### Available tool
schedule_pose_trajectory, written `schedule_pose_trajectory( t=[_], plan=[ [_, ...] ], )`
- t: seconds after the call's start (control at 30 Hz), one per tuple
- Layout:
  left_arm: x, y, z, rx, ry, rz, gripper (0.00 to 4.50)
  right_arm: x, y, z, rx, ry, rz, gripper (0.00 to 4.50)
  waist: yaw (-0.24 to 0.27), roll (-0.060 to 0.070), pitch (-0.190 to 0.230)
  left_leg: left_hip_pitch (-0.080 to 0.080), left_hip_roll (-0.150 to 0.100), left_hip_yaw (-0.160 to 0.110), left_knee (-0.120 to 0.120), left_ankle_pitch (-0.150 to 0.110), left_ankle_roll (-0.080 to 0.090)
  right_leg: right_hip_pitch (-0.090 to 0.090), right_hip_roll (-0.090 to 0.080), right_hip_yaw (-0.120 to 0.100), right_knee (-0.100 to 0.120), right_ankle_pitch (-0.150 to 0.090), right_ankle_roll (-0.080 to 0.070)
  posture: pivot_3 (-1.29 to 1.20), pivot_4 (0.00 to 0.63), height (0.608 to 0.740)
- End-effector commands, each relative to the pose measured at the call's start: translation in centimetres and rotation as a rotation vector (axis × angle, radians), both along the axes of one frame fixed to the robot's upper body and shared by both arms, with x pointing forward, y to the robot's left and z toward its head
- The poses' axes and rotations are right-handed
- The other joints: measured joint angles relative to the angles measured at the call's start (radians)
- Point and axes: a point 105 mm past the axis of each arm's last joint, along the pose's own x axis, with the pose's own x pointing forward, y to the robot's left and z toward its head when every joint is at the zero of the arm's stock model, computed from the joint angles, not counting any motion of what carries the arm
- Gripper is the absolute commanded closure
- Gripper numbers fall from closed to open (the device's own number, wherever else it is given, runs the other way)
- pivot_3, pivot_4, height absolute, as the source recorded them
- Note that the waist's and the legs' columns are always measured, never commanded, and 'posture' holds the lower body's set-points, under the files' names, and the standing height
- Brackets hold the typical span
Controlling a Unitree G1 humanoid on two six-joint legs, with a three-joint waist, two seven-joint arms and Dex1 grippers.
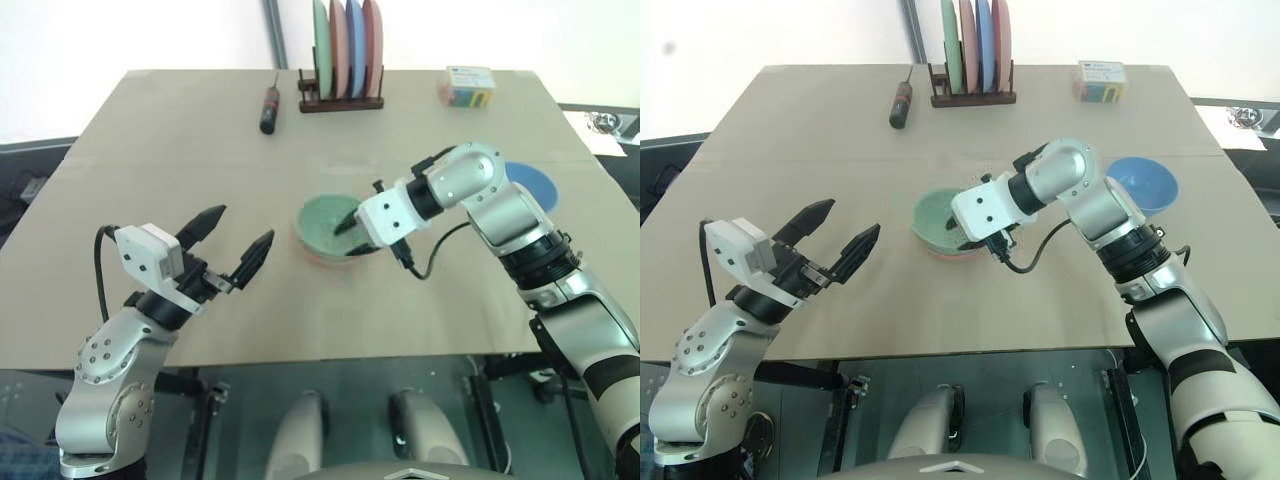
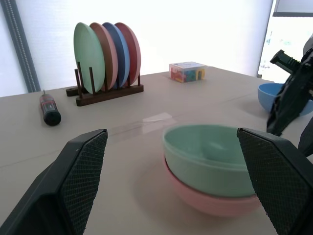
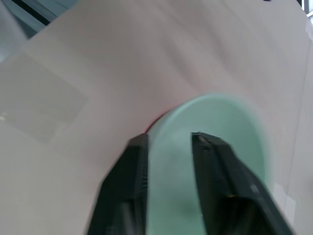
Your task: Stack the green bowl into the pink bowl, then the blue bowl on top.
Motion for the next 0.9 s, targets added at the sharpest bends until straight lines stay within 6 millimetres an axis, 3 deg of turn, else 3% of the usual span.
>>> schedule_pose_trajectory(
  t=[0.03, 0.1, 0.3, 0.47, 0.6, 0.8, 0.9],
  plan=[
    [-0.2, -0.4, 1.0, 0.002, -0.042, -0.030, 0.00, 1.5, -1.0, 2.1, 0.065, -0.067, -0.091, 1.25, 0.000, 0.000, 0.000, 0.000, 0.000, 0.000, 0.000, 0.000, 0.000, 0.000, 0.000, 0.000, 0.000, 0.000, 0.000, 0.00, 0.150, 0.740],
    [-0.2, -0.6, 1.0, -0.001, -0.042, -0.037, 0.00, 2.2, -2.0, 2.4, 0.076, -0.054, -0.151, 0.66, 0.003, 0.000, 0.000, 0.000, 0.000, 0.000, 0.000, 0.000, 0.000, 0.000, 0.000, 0.000, 0.000, 0.000, 0.000, 0.00, 0.150, 0.740],
    [-0.5, -1.9, 1.1, -0.029, -0.050, -0.127, 0.00, 6.9, -8.1, 3.7, 0.308, -0.029, -0.576, 0.66, 0.006, 0.000, 0.000, -0.001, 0.000, 0.000, 0.000, 0.000, 0.000, 0.000, 0.000, 0.000, -0.001, 0.000, 0.000, 0.00, 0.150, 0.740],
    [-0.1, -3.1, 1.2, -0.040, -0.048, -0.214, 0.00, 9.1, -14.0, 2.7, 0.525, 0.072, -0.946, 0.66, 0.005, 0.000, 0.000, -0.001, 0.000, 0.000, 0.000, 0.000, 0.000, 0.000, 0.000, 0.000, -0.001, 0.000, 0.000, 0.00, 0.150, 0.740],
    [0.2, -4.0, 1.0, -0.021, -0.037, -0.287, 0.00, 9.3, -17.3, 1.6, 0.609, 0.132, -1.139, 0.66, 0.001, 0.000, 0.000, -0.001, -0.001, 0.002, 0.000, 0.000, 0.000, 0.000, 0.000, 0.002, -0.001, 0.000, 0.000, 0.00, 0.150, 0.740],
    [0.8, -4.7, 1.2, 0.011, -0.038, -0.361, 0.00, 8.8, -21.6, -0.5, 0.610, 0.088, -1.315, 0.66, 0.001, 0.000, 0.000, -0.001, -0.001, 0.002, 0.000, 0.000, 0.000, 0.000, 0.000, 0.003, -0.001, 0.000, 0.000, 0.00, 0.150, 0.740],
    [1.0, -4.9, 1.3, 0.013, -0.039, -0.378, 0.00, 8.7, -22.6, -1.8, 0.595, 0.114, -1.370, 0.66, -0.003, 0.000, 0.000, -0.001, -0.001, 0.003, 0.000, 0.000, 0.000, 0.000, 0.000, 0.003, -0.001, 0.000, 0.001, 0.00, 0.150, 0.740]
  ],
)
